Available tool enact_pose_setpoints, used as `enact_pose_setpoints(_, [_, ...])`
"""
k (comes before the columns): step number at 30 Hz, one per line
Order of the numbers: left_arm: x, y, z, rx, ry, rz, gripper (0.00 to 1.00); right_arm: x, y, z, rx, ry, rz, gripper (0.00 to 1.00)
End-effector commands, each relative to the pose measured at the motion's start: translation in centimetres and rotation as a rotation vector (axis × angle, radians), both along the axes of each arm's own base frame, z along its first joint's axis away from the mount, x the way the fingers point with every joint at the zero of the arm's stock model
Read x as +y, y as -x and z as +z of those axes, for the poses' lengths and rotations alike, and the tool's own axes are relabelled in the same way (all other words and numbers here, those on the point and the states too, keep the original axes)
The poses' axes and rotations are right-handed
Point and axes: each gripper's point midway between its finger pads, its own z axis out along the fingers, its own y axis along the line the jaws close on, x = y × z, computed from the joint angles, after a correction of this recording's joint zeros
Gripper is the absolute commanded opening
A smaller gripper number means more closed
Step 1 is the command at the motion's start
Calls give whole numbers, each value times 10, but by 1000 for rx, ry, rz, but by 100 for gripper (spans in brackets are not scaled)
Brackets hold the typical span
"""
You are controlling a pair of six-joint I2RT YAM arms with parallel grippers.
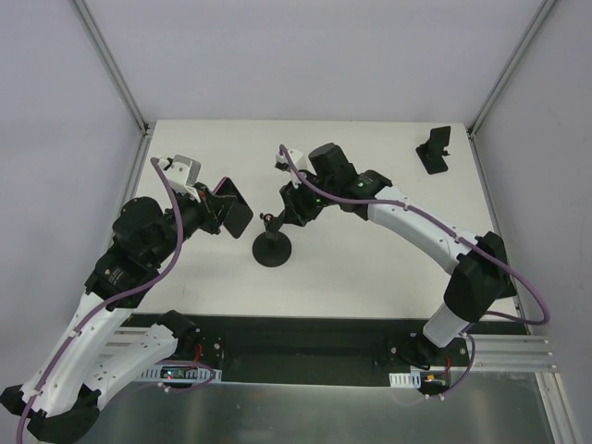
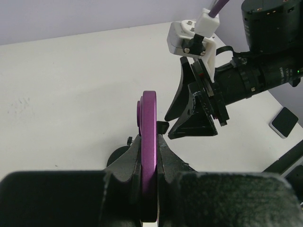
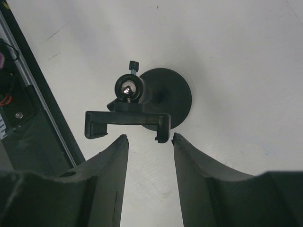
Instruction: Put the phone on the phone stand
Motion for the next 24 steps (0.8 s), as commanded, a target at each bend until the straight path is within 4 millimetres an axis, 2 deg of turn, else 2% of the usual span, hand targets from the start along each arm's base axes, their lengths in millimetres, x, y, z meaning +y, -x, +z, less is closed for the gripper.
enact_pose_setpoints(1, [-4, 4, 33, -98, 49, -31, 0, -4, -11, 3, -50, 46, -18, 45])
enact_pose_setpoints(6, [-6, 5, 31, -90, 50, -43, 0, -2, -9, -2, -35, 59, 9, 44])
enact_pose_setpoints(12, [-16, 7, 29, -79, 48, -95, 0, 6, -10, -1, -41, 14, 22, 34])
enact_pose_setpoints(16, [-29, 11, 26, -67, 40, -177, 0, 9, -12, -1, -48, 0, 19, 23])
enact_pose_setpoints(20, [-50, 20, 22, -50, 39, -310, 0, 12, -15, -3, -51, -8, 14, 23])
enact_pose_setpoints(24, [-62, 25, 21, -39, 43, -391, 0, 13, -15, -4, -49, -13, 20, 23])
